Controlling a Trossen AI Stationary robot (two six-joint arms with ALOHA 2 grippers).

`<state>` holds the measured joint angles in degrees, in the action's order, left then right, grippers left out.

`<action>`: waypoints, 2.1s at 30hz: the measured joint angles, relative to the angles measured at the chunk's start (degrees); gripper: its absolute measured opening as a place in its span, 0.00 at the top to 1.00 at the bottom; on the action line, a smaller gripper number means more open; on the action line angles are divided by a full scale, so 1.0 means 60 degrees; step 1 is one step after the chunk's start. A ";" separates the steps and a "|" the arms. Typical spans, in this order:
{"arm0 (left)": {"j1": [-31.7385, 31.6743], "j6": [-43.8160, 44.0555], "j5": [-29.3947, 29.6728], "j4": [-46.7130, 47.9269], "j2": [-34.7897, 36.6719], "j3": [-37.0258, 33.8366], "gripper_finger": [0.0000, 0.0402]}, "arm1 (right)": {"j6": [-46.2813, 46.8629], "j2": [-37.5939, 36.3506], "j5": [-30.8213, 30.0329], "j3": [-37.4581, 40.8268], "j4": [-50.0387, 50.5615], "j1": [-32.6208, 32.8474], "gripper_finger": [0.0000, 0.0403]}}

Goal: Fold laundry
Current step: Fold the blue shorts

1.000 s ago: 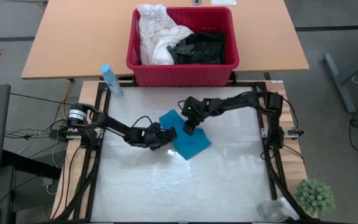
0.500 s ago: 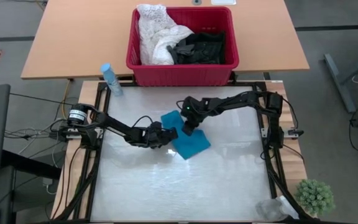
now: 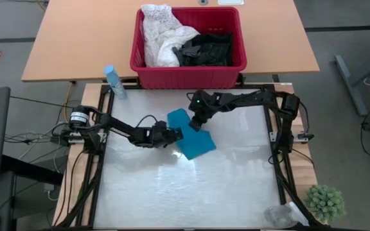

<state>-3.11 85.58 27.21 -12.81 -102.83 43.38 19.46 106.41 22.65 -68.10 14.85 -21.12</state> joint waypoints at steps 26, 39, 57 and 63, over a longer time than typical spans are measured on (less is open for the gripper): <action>-0.3186 -0.4367 -0.3623 -0.1026 0.0095 0.0022 0.53 | -0.0316 0.0437 -0.0237 -0.0012 0.0231 -0.1687 0.65; -0.2334 -0.1729 -0.3643 -0.1067 0.0102 0.0049 0.36 | -0.1002 0.0448 -0.0375 -0.0014 -0.0194 -0.1821 0.51; -0.2041 -0.0445 -0.2847 -0.0650 -0.1125 0.1040 0.37 | -0.1002 0.1279 -0.0369 -0.0065 -0.0077 -0.1454 0.52; -0.2033 -0.0680 -0.2571 -0.0541 -0.1146 0.1042 0.48 | -0.1157 0.1453 -0.0732 -0.0045 -0.0206 -0.1239 0.64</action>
<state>-15.31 81.50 11.79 -16.06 -109.70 49.63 12.52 115.13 18.26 -68.37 13.62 -28.56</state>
